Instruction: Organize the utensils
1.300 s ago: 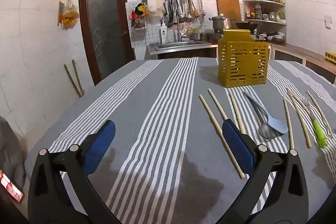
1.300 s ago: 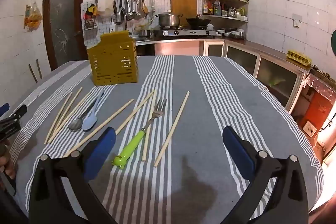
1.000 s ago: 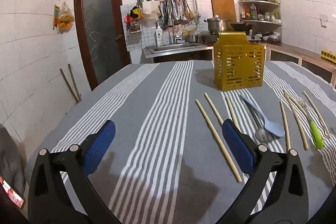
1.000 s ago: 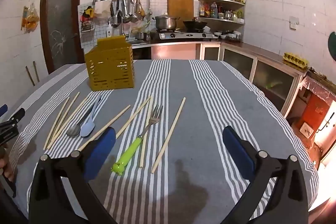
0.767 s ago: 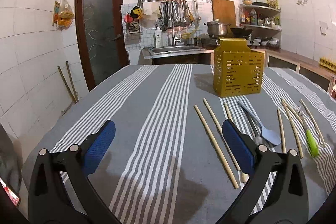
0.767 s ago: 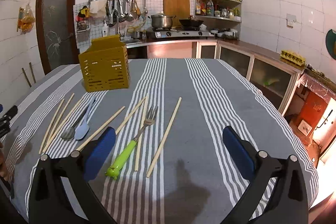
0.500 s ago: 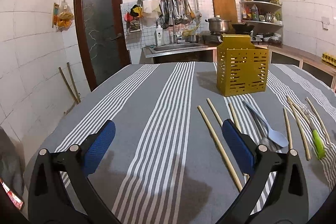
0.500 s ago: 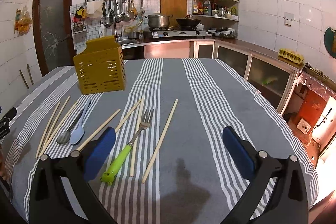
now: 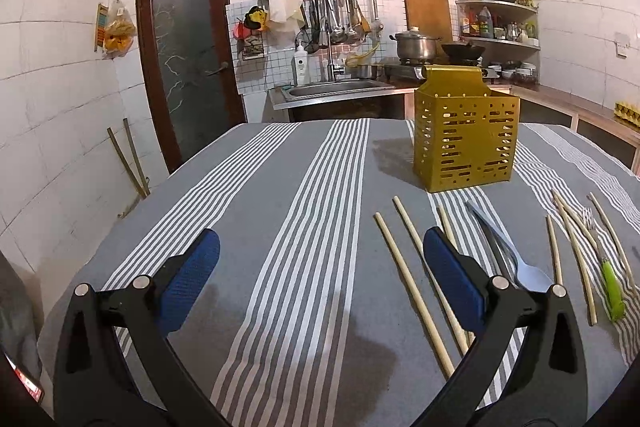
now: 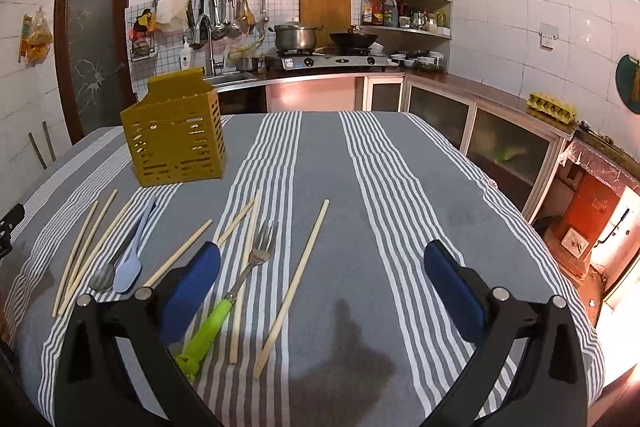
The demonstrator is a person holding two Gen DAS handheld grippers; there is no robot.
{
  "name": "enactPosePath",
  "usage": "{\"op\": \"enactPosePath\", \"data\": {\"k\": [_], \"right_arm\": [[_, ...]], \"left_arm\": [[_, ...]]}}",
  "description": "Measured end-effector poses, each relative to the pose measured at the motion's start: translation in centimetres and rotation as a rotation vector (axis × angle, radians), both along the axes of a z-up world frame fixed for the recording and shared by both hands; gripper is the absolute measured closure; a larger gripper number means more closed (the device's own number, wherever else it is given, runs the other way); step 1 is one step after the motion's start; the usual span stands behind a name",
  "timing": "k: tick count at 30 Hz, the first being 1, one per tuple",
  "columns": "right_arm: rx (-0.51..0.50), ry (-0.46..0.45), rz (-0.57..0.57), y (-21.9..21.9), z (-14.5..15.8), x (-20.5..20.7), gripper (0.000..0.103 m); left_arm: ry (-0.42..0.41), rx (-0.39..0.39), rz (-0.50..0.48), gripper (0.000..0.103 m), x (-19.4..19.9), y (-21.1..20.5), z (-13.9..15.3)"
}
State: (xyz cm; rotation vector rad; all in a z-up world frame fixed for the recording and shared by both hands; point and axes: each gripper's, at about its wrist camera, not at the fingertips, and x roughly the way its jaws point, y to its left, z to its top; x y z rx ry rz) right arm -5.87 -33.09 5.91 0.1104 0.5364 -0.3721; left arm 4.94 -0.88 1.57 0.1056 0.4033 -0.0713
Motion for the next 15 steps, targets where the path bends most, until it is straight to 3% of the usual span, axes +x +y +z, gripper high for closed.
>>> {"op": "enactPosePath", "data": {"k": [15], "right_arm": [[0.009,-0.008,0.022,0.69,0.4,-0.3,0.004]], "left_arm": [[0.009,-0.01,0.002,0.005,-0.28,0.32,0.17]]}}
